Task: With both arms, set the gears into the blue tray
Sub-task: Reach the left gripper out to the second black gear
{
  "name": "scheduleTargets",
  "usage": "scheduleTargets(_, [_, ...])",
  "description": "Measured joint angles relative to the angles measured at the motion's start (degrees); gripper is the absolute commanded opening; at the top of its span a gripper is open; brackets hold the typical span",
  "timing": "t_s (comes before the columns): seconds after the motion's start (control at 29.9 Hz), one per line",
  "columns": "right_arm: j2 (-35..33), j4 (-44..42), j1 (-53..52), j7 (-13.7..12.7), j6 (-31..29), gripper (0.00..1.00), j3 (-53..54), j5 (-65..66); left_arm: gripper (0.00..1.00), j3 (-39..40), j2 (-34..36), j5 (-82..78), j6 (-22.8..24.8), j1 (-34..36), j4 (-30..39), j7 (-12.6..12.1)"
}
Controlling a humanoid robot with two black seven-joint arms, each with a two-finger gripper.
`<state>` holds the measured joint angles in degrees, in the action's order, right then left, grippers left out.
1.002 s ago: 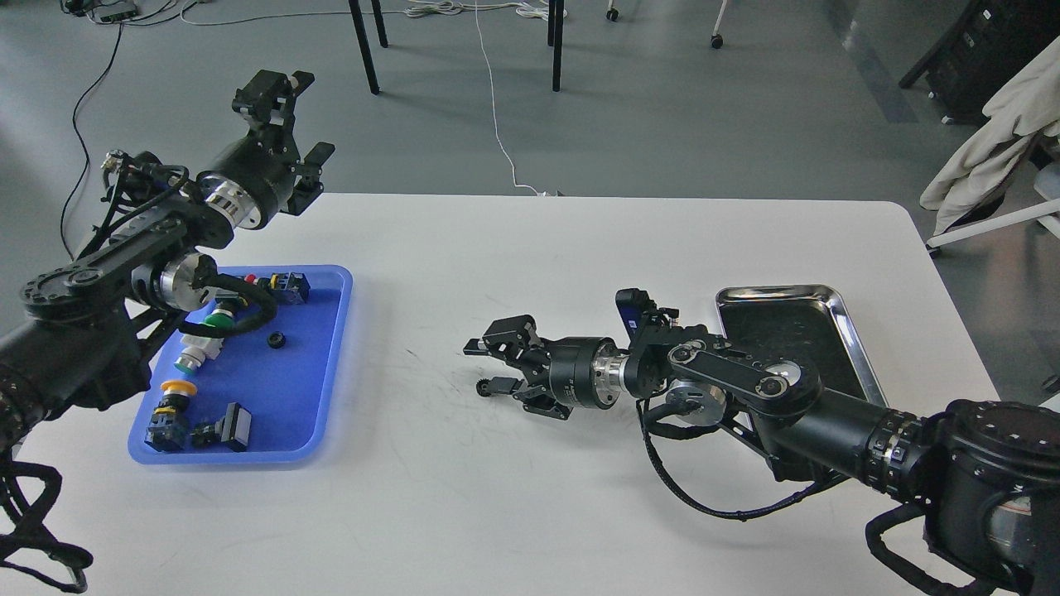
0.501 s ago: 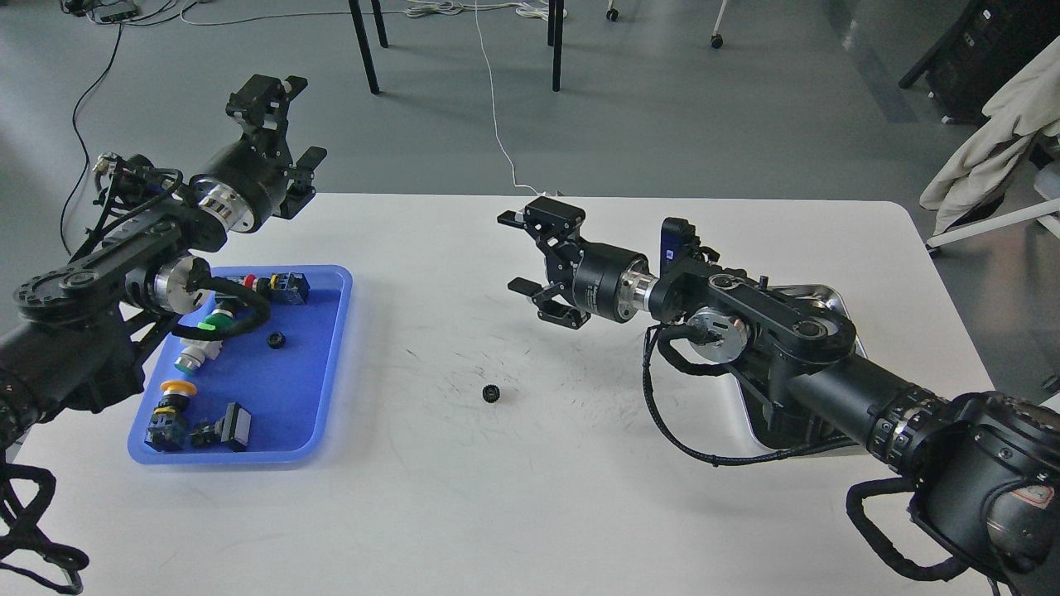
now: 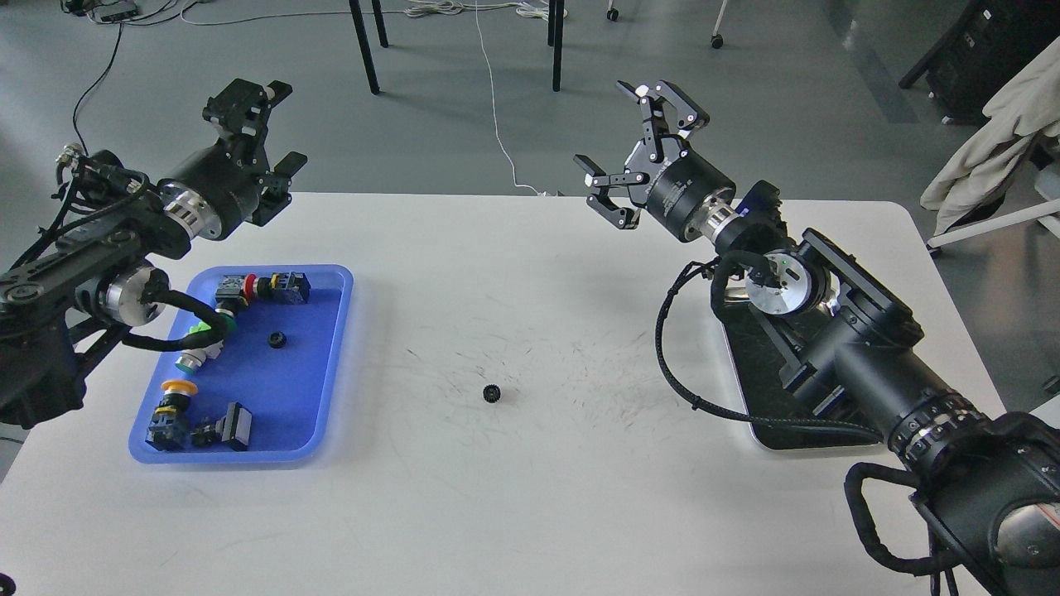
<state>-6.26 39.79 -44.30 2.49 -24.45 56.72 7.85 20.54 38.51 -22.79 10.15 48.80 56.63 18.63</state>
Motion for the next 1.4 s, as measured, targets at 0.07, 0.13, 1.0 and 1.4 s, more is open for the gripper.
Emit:
scheduleTargets(0.07, [-3.9, 1.4, 2.2, 0.0, -0.4, 0.97, 0.1, -3.7, 0.98, -0.9, 3.1, -3.0, -0.3, -0.8, 6.0, 0.0])
scheduleTargets(0.13, [-7.6, 2.9, 5.0, 0.0, -1.5, 0.97, 0.5, -6.0, 0.98, -1.2, 5.6, -6.1, -0.4, -1.6, 11.8, -0.2])
scheduleTargets(1.0, [-14.8, -5.7, 12.5, 0.6, -3.6, 0.97, 2.2, -11.6, 0.96, -7.2, -16.6, -99.7, -18.2, -10.5, 7.8, -0.6])
scheduleTargets(1.4, [-13.8, -5.7, 12.7, 0.7, -3.6, 0.97, 1.8, -11.5, 0.74, -7.1, -17.7, -102.2, -21.1, -14.7, 3.1, -0.7])
